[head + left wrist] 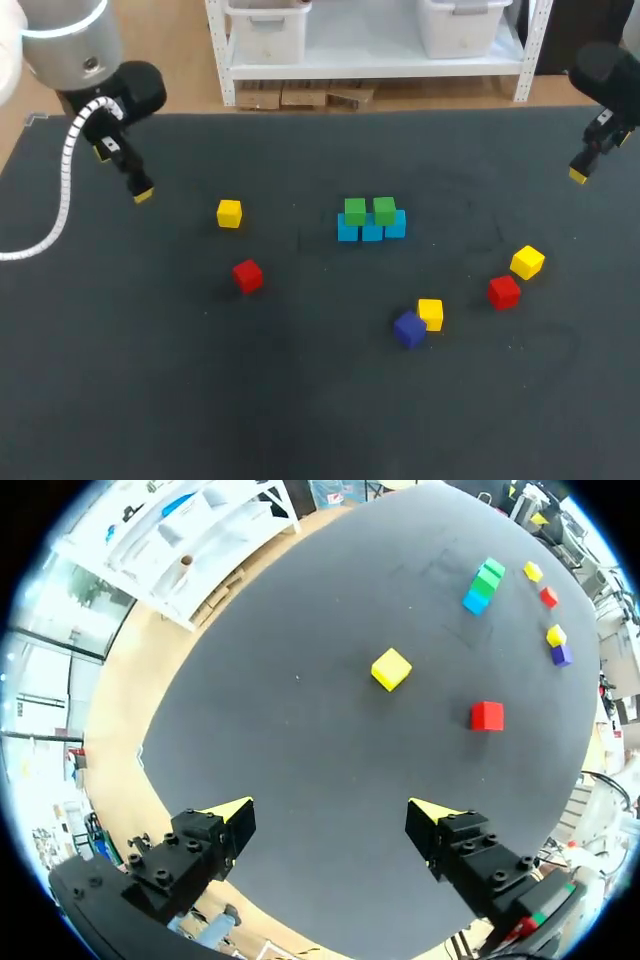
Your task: Place the blue cubes, place green cubes on the blue cubes, place the yellow cubes on the green cubes, then place the red cubes on the yellow cubes, and place purple cube on the red cubes.
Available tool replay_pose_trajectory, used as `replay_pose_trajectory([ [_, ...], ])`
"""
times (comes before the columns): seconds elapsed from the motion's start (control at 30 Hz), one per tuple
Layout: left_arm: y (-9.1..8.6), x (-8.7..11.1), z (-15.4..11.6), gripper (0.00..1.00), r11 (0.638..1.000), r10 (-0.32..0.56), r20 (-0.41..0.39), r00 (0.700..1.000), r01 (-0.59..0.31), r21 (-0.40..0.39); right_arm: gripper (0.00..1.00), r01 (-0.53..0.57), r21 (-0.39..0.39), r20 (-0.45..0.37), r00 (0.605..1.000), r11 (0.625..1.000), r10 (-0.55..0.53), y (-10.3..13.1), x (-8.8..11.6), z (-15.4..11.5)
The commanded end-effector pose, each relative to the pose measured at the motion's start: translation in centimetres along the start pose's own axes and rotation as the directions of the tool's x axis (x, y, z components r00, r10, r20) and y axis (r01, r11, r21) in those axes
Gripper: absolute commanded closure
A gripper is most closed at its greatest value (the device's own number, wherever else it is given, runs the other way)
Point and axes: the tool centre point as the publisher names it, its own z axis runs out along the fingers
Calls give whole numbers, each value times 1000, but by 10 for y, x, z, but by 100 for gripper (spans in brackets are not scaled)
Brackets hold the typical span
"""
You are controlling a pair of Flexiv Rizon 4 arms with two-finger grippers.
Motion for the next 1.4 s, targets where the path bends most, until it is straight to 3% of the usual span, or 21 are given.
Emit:
replay_pose_trajectory([
  [0.03, 2, 0, 2, 0, 1000, -14, -16, 1000, 14, -5, 0, 1, -2, 1, 1000, 1000, -1, 0, 0, 0],
  [0.3, 3, 7, 2, 0, 999, -50, -34, 998, 49, -16, 0, 1, -2, 1, 1000, 1000, -1, 0, 0, 0],
  [1.03, 3, 7, 2, 0, 999, -50, -34, 998, 49, -16, 0, 1, -2, 1, 1000, 1000, -1, 0, 0, 0],
  [1.2, 3, 7, 2, 0, 999, -50, -34, 998, 49, -16, 0, 67, -28, -52, 996, 997, -69, 19, -9, 7],
  [1.4, 3, 7, 2, 0, 999, -50, -34, 998, 49, -16, 0, 211, -70, -53, 975, 975, -215, 51, -20, 5],
])
